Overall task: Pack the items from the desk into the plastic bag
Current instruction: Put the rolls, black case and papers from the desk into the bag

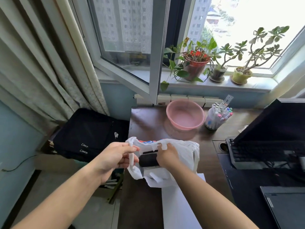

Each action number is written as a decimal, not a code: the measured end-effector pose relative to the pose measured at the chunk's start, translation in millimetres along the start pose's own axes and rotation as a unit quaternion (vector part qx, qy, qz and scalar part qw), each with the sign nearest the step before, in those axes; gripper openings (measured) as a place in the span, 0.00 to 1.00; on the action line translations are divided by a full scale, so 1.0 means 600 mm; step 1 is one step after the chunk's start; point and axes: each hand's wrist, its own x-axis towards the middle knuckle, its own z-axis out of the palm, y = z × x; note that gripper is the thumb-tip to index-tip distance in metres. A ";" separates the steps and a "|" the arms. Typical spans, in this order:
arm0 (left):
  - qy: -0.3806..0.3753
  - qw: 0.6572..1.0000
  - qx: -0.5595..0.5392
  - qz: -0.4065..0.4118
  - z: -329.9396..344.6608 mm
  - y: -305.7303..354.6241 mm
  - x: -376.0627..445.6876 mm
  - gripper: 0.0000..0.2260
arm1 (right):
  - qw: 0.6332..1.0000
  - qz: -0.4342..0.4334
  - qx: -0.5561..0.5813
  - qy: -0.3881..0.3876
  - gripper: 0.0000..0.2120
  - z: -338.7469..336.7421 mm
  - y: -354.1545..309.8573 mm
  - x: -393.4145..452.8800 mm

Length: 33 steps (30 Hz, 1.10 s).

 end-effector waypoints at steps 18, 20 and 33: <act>0.026 0.999 0.022 0.012 0.028 -0.017 -0.011 0.11 | 0.652 0.447 0.581 0.193 0.04 0.147 0.213 -0.374; 0.023 0.999 0.019 0.014 0.033 -0.017 -0.013 0.11 | 0.696 0.510 0.504 0.033 0.26 0.195 0.209 -0.388; -0.010 0.999 0.029 0.011 0.057 -0.029 -0.025 0.11 | 0.777 0.556 0.285 -0.072 0.49 0.261 0.144 -0.413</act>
